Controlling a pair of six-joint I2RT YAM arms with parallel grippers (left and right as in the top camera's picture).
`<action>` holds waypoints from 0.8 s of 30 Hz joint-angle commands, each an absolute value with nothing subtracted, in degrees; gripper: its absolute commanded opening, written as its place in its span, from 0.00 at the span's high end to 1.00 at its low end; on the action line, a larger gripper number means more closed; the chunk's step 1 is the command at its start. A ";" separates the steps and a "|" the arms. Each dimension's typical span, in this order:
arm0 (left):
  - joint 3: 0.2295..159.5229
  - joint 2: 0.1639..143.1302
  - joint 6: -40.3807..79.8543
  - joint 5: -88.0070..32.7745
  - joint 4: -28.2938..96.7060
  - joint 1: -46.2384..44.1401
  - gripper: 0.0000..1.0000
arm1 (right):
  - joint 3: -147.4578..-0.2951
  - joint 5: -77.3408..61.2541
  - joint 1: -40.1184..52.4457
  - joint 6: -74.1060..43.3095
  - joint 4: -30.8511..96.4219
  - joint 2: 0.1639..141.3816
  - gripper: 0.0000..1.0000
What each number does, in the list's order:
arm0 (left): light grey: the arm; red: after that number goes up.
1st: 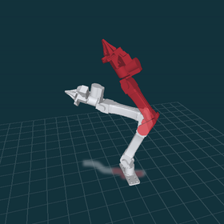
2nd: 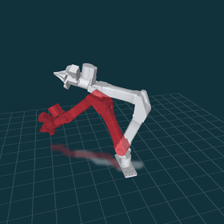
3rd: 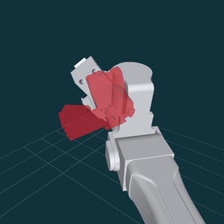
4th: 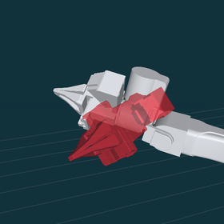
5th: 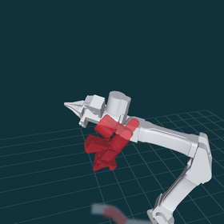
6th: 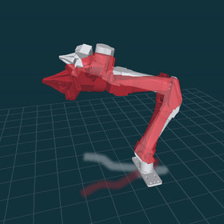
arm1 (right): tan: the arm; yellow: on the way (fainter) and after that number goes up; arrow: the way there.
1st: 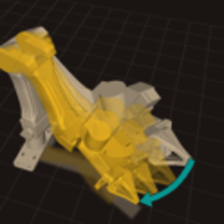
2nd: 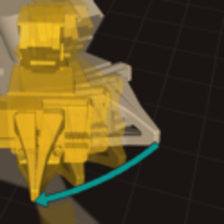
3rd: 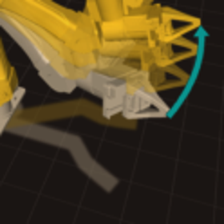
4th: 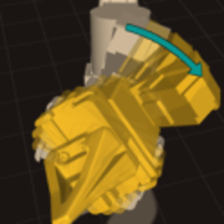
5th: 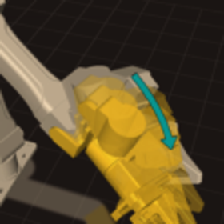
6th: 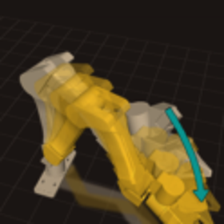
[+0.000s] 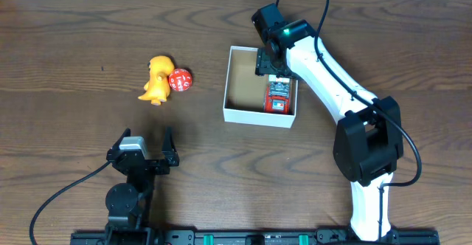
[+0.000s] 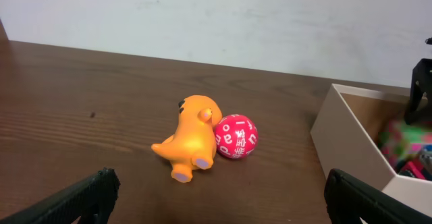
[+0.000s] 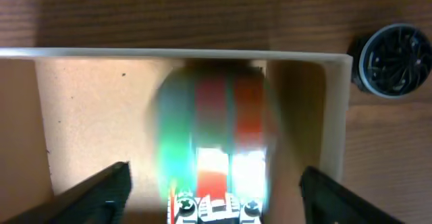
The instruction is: Pack container
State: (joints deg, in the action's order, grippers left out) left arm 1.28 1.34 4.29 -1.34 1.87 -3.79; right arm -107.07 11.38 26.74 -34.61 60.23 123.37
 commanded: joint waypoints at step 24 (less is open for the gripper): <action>0.23 1.37 4.36 -0.84 4.03 -3.49 0.02 | -121.73 9.87 24.71 -26.87 69.73 116.42 0.14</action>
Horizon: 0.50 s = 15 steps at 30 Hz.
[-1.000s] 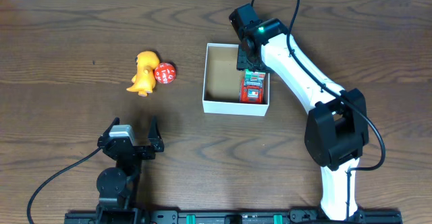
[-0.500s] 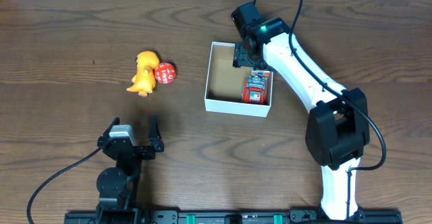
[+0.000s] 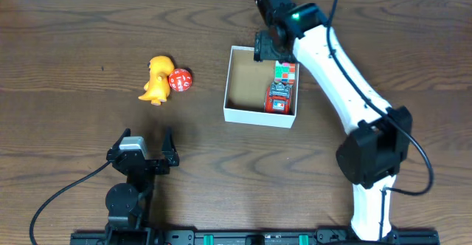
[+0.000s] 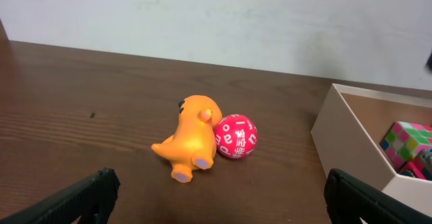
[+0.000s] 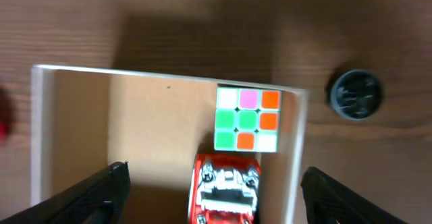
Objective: Pack container
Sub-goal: 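Open the right gripper, rise, and move it over the black puck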
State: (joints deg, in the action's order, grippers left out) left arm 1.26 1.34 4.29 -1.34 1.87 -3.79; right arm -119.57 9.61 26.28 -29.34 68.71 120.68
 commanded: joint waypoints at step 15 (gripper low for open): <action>0.23 1.37 4.36 -0.84 4.03 -3.49 0.02 | -121.64 13.06 14.48 -20.49 80.40 111.55 0.02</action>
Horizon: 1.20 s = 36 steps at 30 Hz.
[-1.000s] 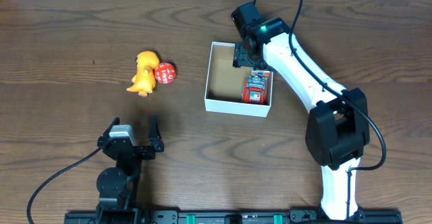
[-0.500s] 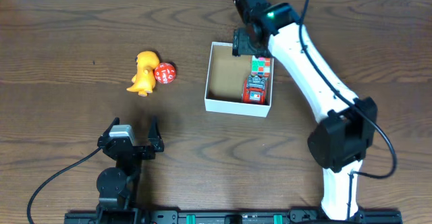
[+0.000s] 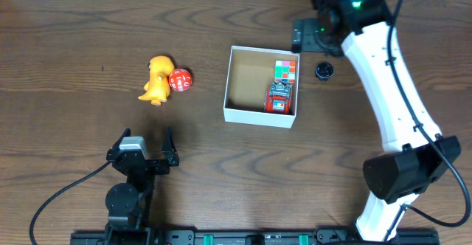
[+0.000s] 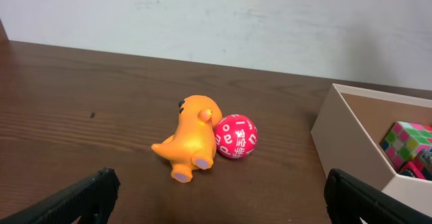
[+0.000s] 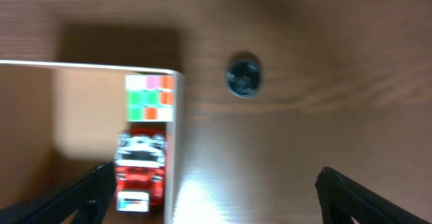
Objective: Pack container
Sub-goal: 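Open the right gripper, rise, and move it over the black puck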
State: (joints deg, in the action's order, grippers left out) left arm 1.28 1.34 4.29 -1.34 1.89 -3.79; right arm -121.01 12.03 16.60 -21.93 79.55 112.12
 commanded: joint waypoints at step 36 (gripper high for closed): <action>0.23 1.37 4.36 -0.84 4.03 -3.49 0.02 | -79.37 8.29 5.54 -4.29 35.20 111.68 0.01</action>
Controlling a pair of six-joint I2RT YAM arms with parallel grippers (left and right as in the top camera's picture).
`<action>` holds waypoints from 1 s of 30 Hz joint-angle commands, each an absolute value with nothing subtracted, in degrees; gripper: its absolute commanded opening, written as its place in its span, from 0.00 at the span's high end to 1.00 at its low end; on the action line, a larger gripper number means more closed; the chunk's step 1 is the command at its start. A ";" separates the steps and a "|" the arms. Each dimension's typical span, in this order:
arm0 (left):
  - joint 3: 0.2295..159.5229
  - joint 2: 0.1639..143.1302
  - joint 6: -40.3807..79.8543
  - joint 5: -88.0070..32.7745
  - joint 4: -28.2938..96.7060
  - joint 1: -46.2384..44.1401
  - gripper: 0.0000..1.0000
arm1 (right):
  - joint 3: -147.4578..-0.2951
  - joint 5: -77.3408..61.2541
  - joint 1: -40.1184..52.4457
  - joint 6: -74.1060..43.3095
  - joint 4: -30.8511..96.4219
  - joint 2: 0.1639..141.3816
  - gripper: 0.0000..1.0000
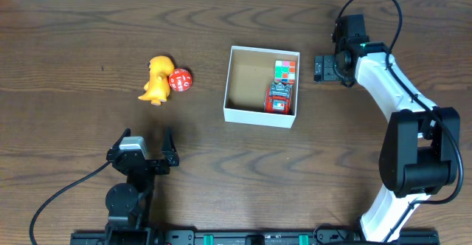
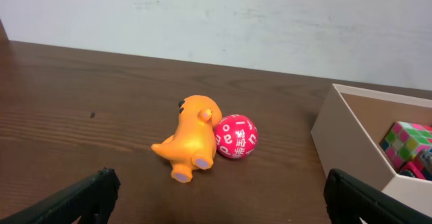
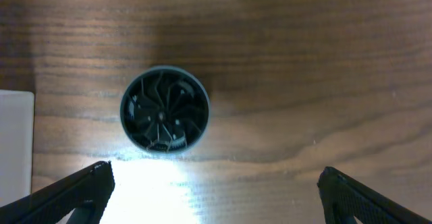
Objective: Pack container
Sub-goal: 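Open the right gripper, rise, and move it over the black puck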
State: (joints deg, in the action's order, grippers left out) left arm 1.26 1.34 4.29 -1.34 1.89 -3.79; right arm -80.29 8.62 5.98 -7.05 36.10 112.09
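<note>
The white box (image 1: 242,84) holds a colour cube (image 1: 285,70) and a red toy car (image 1: 278,97) along its right side. An orange dinosaur toy (image 1: 155,79) and a red numbered ball (image 1: 180,80) lie together to the left of the box. A black round finned disc (image 3: 164,114) lies on the table right of the box. My right gripper (image 3: 216,187) hovers open close over it, the disc just ahead of the gap. In the overhead view the gripper covers the disc. My left gripper (image 2: 219,191) is open and empty near the front edge.
The box's near wall (image 2: 345,131) stands at the right of the left wrist view, with the cube (image 2: 407,139) inside. A sliver of the box's rim (image 3: 13,150) shows left of the disc. Brown wooden table (image 1: 88,31) all round.
My right gripper was high over the box's far right corner, the disc small below it. Now it is lower and further right, close above the disc. The left arm has not moved.
My right gripper was open down inside the box at the cube, beside the red car. Then it stood higher over the box's back edge, the cube lying free. Then it was up and to the right, and now low over the black disc.
</note>
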 commanded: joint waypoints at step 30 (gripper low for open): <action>0.23 1.37 4.36 -0.84 4.03 -3.49 0.02 | -66.65 4.03 5.54 1.98 9.98 111.70 0.01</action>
